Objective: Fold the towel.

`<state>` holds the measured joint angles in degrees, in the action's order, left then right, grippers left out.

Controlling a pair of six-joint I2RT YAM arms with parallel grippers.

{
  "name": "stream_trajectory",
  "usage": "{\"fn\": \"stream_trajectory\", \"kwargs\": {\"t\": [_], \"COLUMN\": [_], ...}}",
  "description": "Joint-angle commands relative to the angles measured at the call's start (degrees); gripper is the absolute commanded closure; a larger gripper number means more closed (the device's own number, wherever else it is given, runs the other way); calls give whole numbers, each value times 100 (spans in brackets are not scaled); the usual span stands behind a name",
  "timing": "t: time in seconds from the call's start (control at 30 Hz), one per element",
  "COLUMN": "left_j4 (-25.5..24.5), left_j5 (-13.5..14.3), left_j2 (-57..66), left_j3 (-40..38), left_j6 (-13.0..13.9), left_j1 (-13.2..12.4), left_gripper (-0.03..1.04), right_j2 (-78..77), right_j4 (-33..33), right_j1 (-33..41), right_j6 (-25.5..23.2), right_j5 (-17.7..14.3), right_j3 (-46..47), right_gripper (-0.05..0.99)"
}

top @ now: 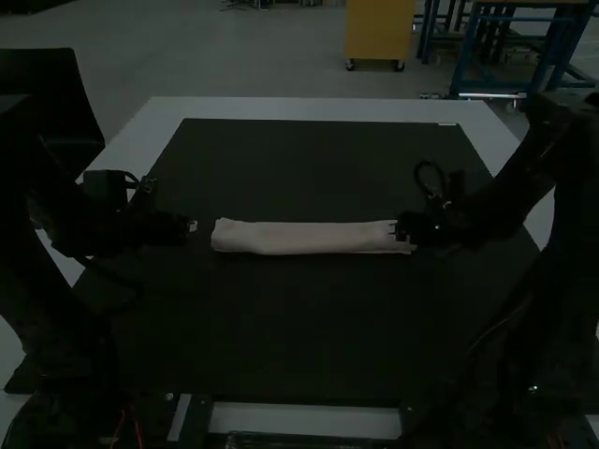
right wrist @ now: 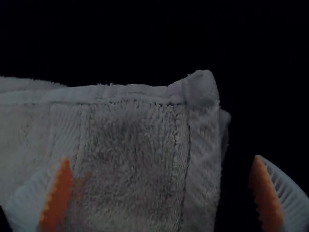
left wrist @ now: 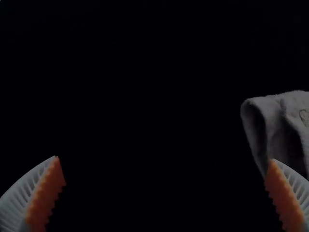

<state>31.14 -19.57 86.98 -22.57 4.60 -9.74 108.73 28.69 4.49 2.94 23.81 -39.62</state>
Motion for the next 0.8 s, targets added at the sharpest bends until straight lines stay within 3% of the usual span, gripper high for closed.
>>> {"fn": "stream_trajectory", "kwargs": {"t": [0.0, 0.07, 0.1, 0.33, 0.77], "left_j4": [15, 15, 15, 42, 103], "left_j5": [-126, -143, -152, -152, -143], "left_j2": [-32, -32, -23, -23, 12], "left_j3": [51, 59, 59, 59, 77], "left_j6": [-91, -91, -91, -100, -100], "left_j1": [-19, -19, -19, -19, -19], "left_gripper": [4, 4, 4, 4, 4], "right_j2": [254, 272, 272, 70, -906], "right_j4": [-12, -3, -3, -65, -997], "right_j1": [140, 157, 148, -54, -476], "right_j6": [181, 269, 277, 145, 102], "right_j5": [124, 203, 220, 370, 387], "right_j3": [-117, -125, -125, -222, -697], "right_gripper": [40, 88, 95, 96, 96]}}
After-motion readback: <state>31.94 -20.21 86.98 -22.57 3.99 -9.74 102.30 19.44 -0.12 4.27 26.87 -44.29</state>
